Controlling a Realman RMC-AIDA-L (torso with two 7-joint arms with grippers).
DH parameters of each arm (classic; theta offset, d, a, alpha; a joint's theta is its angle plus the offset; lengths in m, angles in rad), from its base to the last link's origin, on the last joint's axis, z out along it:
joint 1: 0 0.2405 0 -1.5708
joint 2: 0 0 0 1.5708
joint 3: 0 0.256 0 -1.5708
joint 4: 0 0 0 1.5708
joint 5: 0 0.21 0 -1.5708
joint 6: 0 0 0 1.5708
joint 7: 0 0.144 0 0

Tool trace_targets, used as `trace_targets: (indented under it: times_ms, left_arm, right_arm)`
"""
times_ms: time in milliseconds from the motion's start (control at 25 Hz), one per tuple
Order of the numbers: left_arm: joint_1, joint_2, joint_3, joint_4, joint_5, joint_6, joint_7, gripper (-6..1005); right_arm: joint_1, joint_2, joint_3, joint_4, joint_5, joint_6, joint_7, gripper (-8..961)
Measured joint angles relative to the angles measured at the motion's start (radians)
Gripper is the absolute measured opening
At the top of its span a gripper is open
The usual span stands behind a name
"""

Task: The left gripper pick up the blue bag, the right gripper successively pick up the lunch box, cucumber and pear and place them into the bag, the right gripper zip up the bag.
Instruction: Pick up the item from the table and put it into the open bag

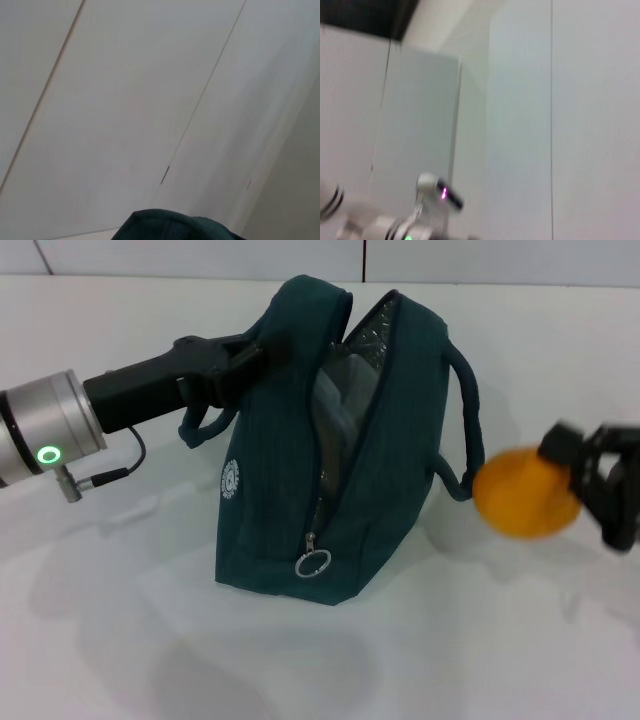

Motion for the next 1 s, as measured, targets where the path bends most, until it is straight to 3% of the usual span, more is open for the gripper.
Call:
trace_targets:
  times_ms: [200, 680, 1000]
  left_arm:
    - [0.002, 0.003, 0.0, 0.003, -0.013, 0.004, -0.01, 43]
    - [-0.005, -0.002, 0.005, 0.005, -0.037, 0.041, -0.039, 43]
    - [-0.006, -0.003, 0.0, -0.001, -0.038, 0.037, -0.039, 43]
  right_arm:
    - [0.111, 0.011, 0.067, 0.0, 0.011, -0.031, 0.102, 33]
    - [0.381, 0.023, 0.05, 0.008, 0.077, -0.007, 0.288, 33]
    - [0.426, 0.023, -0.106, 0.0, 0.081, 0.134, 0.339, 34]
